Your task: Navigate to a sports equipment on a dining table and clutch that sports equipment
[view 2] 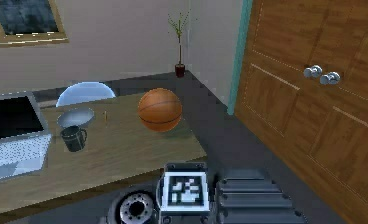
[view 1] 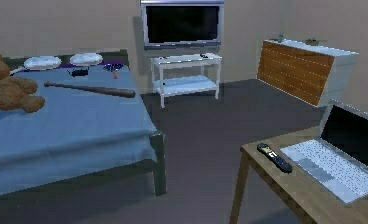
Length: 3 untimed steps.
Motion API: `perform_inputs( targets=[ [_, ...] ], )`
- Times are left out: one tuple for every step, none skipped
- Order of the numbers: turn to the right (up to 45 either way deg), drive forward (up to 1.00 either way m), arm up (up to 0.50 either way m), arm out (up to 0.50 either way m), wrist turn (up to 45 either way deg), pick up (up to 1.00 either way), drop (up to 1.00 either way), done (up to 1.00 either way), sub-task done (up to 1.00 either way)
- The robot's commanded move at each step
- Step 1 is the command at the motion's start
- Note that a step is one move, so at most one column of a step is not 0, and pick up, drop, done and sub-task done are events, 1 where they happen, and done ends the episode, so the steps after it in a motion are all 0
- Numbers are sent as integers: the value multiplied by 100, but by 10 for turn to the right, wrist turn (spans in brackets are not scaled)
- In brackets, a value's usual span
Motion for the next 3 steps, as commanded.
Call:
perform_inputs(
  targets=[
    [0,0,0,50,0,0,0,0,0],
    [0,0,0,0,450,0,0,0,0],
    [0,0,0,0,450,0,0,0,0]
  ],
)
